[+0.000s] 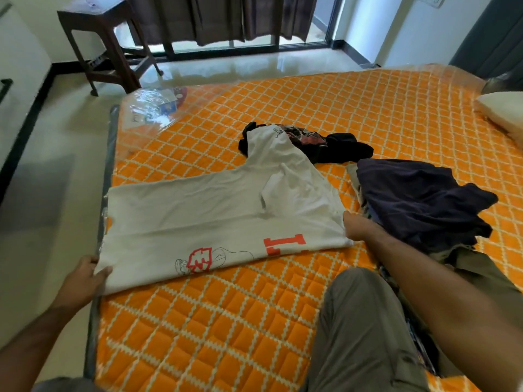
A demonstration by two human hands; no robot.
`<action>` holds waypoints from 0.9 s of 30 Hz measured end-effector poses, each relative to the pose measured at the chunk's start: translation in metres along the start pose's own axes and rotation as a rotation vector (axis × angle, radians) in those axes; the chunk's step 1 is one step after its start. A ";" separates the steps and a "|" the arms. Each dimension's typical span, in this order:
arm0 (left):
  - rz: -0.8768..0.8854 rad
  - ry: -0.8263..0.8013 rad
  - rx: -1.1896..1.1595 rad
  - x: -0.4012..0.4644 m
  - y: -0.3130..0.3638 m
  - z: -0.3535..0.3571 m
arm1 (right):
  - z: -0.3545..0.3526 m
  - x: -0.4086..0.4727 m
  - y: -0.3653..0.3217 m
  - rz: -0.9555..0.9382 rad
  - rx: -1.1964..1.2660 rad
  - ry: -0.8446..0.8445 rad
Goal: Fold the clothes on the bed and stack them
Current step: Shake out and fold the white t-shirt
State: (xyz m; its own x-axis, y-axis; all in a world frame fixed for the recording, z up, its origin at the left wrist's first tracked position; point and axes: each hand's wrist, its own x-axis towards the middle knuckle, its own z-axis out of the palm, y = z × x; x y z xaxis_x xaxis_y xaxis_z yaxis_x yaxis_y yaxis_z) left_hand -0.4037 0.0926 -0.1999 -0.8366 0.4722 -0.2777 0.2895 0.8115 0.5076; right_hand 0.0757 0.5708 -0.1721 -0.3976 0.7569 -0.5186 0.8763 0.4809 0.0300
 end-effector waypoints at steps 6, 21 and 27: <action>0.249 0.248 0.323 -0.006 0.037 0.024 | -0.005 -0.011 -0.018 -0.021 0.029 0.263; 0.927 -0.263 0.612 -0.056 0.281 0.207 | 0.011 0.021 -0.073 -0.406 0.129 0.208; 0.912 -0.205 0.585 -0.060 0.315 0.243 | -0.016 0.058 -0.060 -0.245 0.458 0.339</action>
State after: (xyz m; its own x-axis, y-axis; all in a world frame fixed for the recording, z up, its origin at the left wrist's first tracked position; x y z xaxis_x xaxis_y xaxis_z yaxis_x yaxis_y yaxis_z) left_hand -0.1494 0.4042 -0.2216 -0.1191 0.9811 -0.1528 0.9799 0.1410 0.1414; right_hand -0.0045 0.5933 -0.1902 -0.6008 0.7828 -0.1619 0.7464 0.4768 -0.4642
